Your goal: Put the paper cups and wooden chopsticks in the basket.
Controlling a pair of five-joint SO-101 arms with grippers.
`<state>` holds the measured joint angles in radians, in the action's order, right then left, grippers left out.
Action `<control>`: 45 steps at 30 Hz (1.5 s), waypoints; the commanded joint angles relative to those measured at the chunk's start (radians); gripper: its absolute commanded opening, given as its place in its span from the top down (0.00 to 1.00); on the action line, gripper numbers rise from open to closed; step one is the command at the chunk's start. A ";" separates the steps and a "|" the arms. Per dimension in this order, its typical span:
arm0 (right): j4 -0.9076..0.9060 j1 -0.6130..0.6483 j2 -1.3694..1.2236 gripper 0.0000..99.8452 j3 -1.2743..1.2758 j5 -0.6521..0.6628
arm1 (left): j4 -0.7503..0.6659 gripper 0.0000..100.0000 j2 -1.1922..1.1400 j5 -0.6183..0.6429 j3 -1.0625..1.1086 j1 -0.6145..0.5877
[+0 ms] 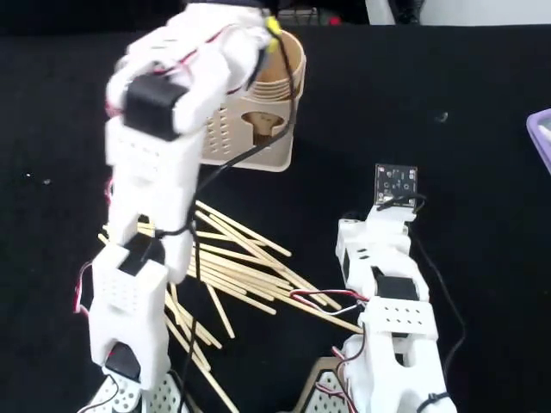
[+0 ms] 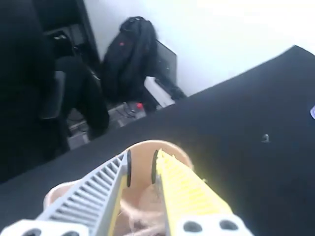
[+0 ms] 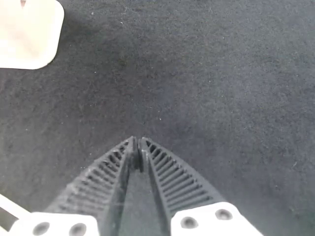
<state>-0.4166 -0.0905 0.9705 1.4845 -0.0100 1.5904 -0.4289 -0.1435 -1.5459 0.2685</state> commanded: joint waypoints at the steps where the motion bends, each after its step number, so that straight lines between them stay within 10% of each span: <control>1: 0.020 0.018 0.021 0.99 -0.002 0.009 | 0.175 0.90 0.031 0.003 -0.113 -0.064; 10: 0.018 0.018 0.025 0.99 -0.002 0.009 | 0.175 0.97 0.265 0.012 0.223 -0.378; 18: 0.011 0.011 0.028 0.99 -0.008 0.009 | 0.130 0.97 0.936 0.000 1.165 -0.418; 28: -0.330 0.011 0.028 0.99 -0.266 0.009 | -0.700 0.97 1.510 0.003 2.575 -0.538; 45: -0.176 0.138 0.021 0.99 -0.688 0.009 | -0.965 0.97 1.740 0.138 3.031 -0.490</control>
<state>-0.6805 -0.0107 0.9705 0.9091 -0.0069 0.6743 1.2743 -0.0222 1.4615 -0.2547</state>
